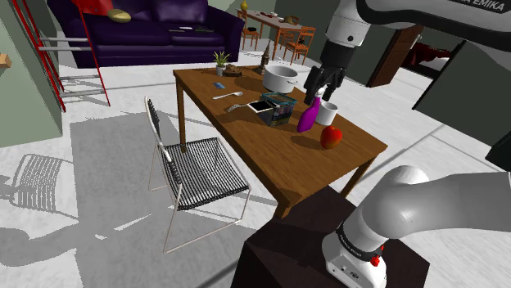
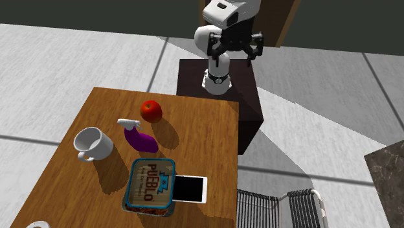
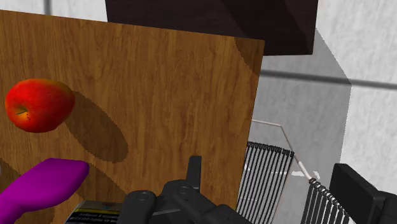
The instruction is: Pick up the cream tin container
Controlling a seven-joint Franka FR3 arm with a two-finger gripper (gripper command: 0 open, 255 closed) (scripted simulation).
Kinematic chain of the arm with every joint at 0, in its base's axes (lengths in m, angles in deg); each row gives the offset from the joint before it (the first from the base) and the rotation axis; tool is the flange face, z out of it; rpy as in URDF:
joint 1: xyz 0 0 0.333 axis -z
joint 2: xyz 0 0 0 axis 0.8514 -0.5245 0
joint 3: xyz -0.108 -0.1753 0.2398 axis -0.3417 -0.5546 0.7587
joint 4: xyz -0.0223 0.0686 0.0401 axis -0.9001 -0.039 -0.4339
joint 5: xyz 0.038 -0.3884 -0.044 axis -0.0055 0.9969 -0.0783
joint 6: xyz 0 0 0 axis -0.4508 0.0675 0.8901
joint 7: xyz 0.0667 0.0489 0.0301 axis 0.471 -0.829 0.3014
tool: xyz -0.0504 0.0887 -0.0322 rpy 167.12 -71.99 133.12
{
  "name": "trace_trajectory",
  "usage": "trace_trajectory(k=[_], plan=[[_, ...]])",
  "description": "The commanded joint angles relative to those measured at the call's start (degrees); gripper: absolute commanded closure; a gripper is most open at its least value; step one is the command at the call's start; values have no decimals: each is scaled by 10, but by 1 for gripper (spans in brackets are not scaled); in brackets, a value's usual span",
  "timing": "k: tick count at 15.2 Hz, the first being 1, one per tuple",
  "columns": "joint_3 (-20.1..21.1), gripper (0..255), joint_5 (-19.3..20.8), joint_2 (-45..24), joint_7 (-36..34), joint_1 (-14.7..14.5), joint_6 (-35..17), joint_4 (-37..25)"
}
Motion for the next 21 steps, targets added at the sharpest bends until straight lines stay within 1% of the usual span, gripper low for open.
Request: trace_trajectory(k=[1, 6, 12, 17, 21], plan=[[0, 0, 0, 0, 0, 0, 0, 0], [-40, 0, 26, -71, 43, 15, -54, -14], [-87, 0, 43, -169, 92, 29, -113, -53], [-123, 0, 43, -261, 135, 40, -151, -104], [-149, 0, 32, -339, 170, 48, -174, -158]])
